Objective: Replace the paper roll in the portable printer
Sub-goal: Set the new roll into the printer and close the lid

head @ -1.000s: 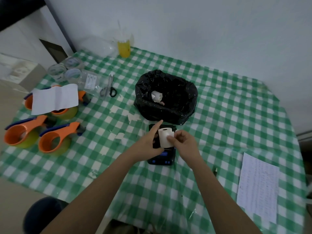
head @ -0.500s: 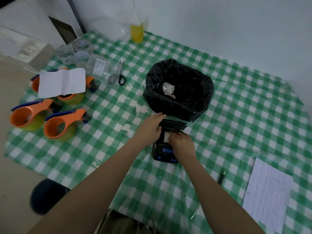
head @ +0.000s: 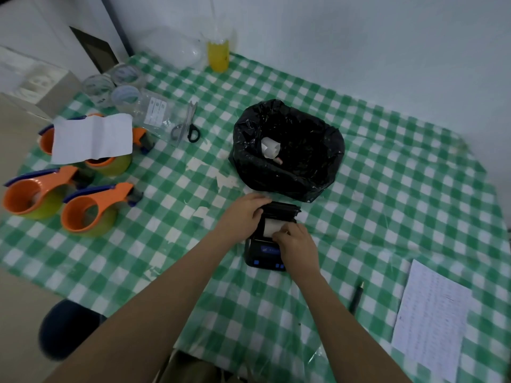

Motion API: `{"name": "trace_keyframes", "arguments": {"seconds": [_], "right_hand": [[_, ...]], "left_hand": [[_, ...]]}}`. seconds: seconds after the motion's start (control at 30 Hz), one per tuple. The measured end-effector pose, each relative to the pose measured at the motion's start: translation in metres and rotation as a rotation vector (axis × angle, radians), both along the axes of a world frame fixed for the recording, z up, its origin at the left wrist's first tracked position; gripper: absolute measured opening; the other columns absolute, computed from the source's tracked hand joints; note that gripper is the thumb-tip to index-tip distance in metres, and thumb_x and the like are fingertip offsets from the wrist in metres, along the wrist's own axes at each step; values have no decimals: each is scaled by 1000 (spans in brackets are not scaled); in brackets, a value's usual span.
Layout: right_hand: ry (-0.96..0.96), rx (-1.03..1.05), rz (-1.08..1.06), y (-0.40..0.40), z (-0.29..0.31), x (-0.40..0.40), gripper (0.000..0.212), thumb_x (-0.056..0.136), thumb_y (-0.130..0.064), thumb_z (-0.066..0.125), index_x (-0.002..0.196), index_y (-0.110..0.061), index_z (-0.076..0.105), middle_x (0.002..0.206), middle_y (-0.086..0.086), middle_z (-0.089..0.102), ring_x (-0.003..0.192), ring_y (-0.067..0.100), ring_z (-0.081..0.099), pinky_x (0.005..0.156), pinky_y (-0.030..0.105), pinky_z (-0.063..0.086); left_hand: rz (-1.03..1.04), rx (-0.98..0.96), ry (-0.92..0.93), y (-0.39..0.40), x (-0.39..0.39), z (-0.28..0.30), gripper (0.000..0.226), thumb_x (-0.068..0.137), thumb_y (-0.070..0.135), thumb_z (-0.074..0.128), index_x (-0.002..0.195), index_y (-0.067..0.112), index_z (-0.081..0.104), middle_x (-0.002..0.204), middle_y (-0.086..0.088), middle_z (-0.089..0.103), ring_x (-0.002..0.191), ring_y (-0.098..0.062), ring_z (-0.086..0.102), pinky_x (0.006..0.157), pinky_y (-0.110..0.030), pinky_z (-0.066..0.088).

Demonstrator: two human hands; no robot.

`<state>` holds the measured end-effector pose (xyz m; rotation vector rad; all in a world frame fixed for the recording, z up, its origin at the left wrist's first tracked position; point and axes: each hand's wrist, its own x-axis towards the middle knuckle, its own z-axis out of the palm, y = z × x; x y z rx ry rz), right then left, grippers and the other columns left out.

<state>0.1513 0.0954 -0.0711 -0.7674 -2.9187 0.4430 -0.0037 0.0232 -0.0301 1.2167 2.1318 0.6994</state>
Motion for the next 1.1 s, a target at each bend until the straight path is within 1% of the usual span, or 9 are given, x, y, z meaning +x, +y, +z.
{"name": "trace_keyframes", "arguments": {"seconds": [0.13, 0.3, 0.47, 0.57, 0.63, 0.77, 0.87, 0.93, 1.1], "right_hand": [[60, -2, 17, -2, -1, 5, 23, 56, 2, 80, 72, -12, 71, 62, 4, 66, 59, 25, 60, 54, 29, 50], [100, -25, 2, -3, 3, 9, 20, 60, 2, 77, 74, -11, 70, 66, 4, 68, 64, 26, 62, 55, 34, 53], [94, -5, 43, -4, 5, 9, 6, 69, -12, 66, 71, -13, 71, 67, 2, 67, 67, 25, 61, 56, 32, 53], [121, -25, 13, -7, 9, 11, 17, 78, -19, 57, 71, -13, 72, 68, 3, 67, 66, 25, 60, 60, 32, 51], [165, -52, -36, -8, 11, 12, 24, 81, -22, 52, 74, -11, 72, 71, 5, 66, 67, 26, 58, 67, 25, 44], [182, -127, -139, -4, 13, 14, 14, 78, -18, 68, 88, -9, 70, 85, 8, 66, 81, 23, 55, 79, 24, 38], [1, -135, -22, 6, 12, 23, 37, 73, -17, 76, 108, -6, 67, 107, 12, 68, 97, 31, 62, 86, 34, 51], [-105, -141, 50, 10, 18, 28, 44, 77, -17, 72, 119, -6, 62, 123, 13, 64, 108, 33, 60, 92, 45, 52], [-172, -166, 91, 11, 28, 28, 45, 85, -8, 52, 130, -7, 52, 140, 9, 50, 125, 29, 47, 108, 41, 38]], "left_hand": [[-7, -4, 6, -4, 1, 1, 36, 94, 6, 42, 126, 10, 57, 135, -10, 54, 122, -25, 50, 105, -30, 37], [-29, -7, 38, -14, 9, 5, 37, 94, 4, 41, 127, 11, 57, 136, -9, 53, 123, -25, 49, 103, -30, 39], [-129, -48, 122, -27, 15, 4, 40, 93, 3, 41, 130, 12, 55, 139, -8, 50, 125, -27, 46, 103, -36, 41], [-179, -76, 162, -34, 19, 2, 42, 93, 1, 41, 133, 9, 51, 138, -10, 49, 124, -30, 46, 103, -38, 42], [-223, -108, 192, -39, 22, -1, 43, 93, 1, 40, 135, 7, 47, 139, -11, 47, 122, -32, 46, 102, -41, 43], [-286, -163, 237, -46, 25, -5, 45, 91, 7, 43, 136, 8, 47, 139, -12, 45, 124, -32, 44, 97, -46, 46], [-315, -218, 278, -44, 25, -6, 49, 93, 17, 47, 141, 13, 39, 151, -7, 33, 138, -25, 31, 109, -43, 36], [-347, -253, 290, -42, 25, -7, 53, 93, 24, 49, 144, 15, 34, 158, -2, 22, 146, -19, 17, 118, -39, 25], [-409, -361, 314, -41, 20, -4, 59, 94, 34, 48, 147, 22, 23, 160, 6, 12, 149, -15, 8, 122, -38, 7]]}}
